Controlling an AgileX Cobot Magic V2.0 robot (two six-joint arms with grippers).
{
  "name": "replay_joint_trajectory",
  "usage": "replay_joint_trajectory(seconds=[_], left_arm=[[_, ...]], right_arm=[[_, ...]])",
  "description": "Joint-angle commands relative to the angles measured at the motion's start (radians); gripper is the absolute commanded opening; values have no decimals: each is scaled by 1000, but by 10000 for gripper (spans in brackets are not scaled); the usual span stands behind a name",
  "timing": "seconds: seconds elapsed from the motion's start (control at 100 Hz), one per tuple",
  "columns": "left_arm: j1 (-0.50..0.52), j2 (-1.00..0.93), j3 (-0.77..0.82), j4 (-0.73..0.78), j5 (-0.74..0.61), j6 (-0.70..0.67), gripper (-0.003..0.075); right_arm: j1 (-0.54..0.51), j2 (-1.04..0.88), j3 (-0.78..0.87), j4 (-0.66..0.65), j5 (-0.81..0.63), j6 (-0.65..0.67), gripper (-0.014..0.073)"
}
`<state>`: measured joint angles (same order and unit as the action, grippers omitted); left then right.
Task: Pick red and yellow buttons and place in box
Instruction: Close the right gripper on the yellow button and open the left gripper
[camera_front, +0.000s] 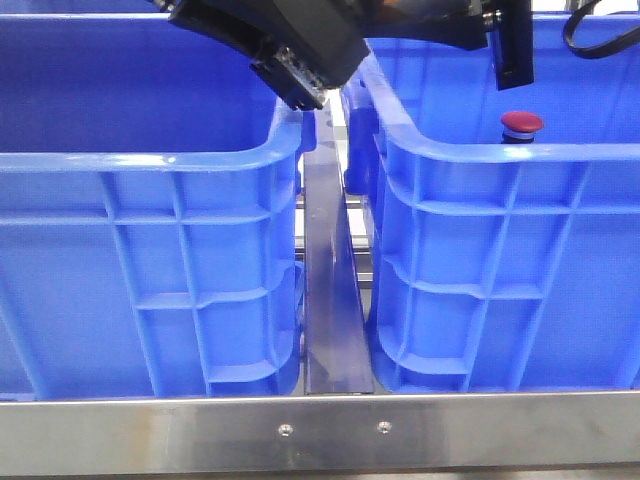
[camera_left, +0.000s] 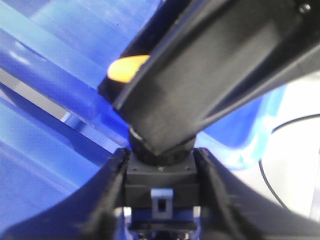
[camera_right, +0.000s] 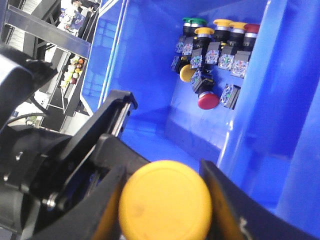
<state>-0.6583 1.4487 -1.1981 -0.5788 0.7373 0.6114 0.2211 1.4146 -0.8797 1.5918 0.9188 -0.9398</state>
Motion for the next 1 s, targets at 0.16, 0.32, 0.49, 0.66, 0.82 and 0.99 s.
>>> replay_joint_trajectory(seconds=[0.16,0.32,0.49,0.66,0.82,0.99], left_arm=[[-6,-33,-107,-27,86,2,578],[-6,-37,-166,-27,147,2,576],[-6,-37,-175,-27,165,2,576],[-6,-37,-175,-27,169,2,576],[-6,-37,-175,-27,172,2,576],[-6,-37,-175,-27,172,2,576]], right_arm=[[-20,-31,-45,130,97,-8,91],[-112,-31,-117,124,99,-44,91],[-248,-31,-180,77,86,-304,91],[-333,-31,-176,-32,-51,-562,91],[-334,-30,-173,-98,-258,-641,91],[-334,-21,-173,-97,-539,-648,91]])
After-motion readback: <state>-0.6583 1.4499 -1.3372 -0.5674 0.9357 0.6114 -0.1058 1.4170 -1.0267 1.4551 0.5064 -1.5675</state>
